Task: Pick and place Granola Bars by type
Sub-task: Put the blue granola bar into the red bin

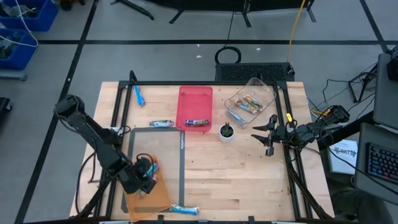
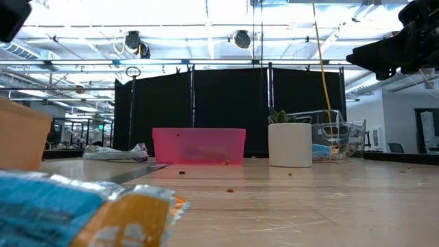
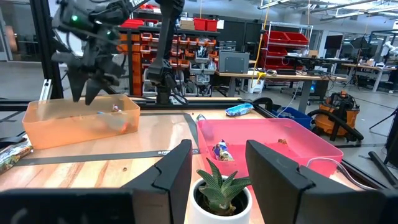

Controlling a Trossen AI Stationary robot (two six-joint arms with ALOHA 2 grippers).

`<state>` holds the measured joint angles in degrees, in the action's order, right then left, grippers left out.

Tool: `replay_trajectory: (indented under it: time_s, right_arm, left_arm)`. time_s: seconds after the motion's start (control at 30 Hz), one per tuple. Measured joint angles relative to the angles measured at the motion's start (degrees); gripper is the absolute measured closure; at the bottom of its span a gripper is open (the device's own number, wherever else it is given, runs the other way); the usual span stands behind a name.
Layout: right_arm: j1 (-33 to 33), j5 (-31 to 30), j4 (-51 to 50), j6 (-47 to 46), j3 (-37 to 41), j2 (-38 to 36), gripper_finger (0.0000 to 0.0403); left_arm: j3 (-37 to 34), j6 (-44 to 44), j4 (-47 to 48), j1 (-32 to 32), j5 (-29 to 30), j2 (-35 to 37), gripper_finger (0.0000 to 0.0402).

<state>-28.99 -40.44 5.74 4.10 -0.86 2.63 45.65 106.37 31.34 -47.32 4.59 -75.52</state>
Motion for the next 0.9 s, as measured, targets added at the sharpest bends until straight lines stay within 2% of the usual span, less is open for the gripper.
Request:
replay_trajectory:
  time_s: [0.13, 0.43, 0.67, 0.9]
  right_arm:
    - [0.0, 0.0, 0.0, 0.0, 0.0, 0.0, 0.0261]
    - [0.0, 0.0, 0.0, 0.0, 0.0, 0.0, 0.0261]
    - [0.0, 0.0, 0.0, 0.0, 0.0, 0.0, 0.0261]
    - [0.0, 0.0, 0.0, 0.0, 0.0, 0.0, 0.0261]
  left_arm:
    - [0.0, -5.2, 0.4, 3.0, 1.1, 4.2, 0.0221]
    - [0.0, -27.0, 0.5, 14.8, 1.4, 13.0, 0.0247]
    - [0.2, -43.6, -2.0, 25.3, -2.0, 18.2, 0.0264]
    - [7.7, -57.9, 1.2, 33.2, -5.3, 19.8, 0.0266]
